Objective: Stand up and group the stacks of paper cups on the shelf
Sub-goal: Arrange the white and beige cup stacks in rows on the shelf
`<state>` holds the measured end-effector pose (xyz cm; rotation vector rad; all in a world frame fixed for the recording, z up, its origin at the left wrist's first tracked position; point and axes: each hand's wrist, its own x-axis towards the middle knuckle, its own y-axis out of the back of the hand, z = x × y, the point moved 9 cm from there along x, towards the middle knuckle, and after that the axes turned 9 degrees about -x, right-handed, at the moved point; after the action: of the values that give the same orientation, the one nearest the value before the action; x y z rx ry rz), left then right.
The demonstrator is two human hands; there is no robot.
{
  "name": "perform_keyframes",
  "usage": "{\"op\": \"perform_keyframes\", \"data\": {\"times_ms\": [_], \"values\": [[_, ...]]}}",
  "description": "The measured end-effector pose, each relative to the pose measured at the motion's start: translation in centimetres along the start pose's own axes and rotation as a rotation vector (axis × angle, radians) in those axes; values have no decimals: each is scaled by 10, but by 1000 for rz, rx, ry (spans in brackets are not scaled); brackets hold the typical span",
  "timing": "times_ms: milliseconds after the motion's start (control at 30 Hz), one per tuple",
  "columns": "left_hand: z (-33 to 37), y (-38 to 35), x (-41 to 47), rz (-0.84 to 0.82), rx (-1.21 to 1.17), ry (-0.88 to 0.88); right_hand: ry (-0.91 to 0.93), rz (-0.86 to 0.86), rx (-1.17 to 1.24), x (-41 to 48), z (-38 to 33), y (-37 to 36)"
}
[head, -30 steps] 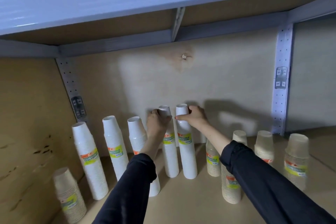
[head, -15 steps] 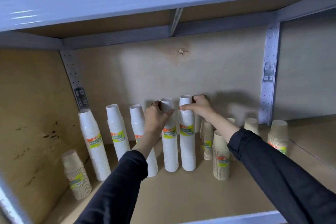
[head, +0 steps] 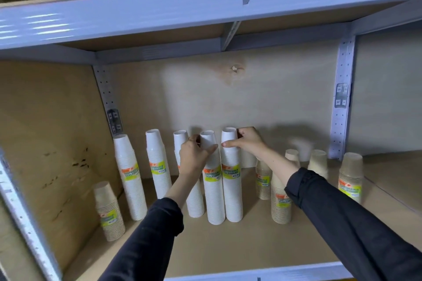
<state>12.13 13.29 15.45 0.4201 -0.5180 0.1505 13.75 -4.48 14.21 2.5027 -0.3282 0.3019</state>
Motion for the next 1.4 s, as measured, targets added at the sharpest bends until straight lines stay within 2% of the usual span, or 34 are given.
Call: {"op": "perform_keyframes", "data": {"times_ms": [367, 600, 733, 1067, 1400], "values": [[-3, -4, 11, -90, 12, 36, 44, -55, 47, 2, -11, 0], [-6, -1, 18, -161, 12, 30, 67, 46, -3, 7, -29, 18], [-3, 20, 20, -110, 10, -12, 130, 96, -48, 10, -55, 24], [-32, 105, 46, 121, 169, -34, 243, -91, -170, 20, -119, -45], [-65, 106, 70, 117, 243, 76, 187, -234, -325, 41, -126, -87]]}}
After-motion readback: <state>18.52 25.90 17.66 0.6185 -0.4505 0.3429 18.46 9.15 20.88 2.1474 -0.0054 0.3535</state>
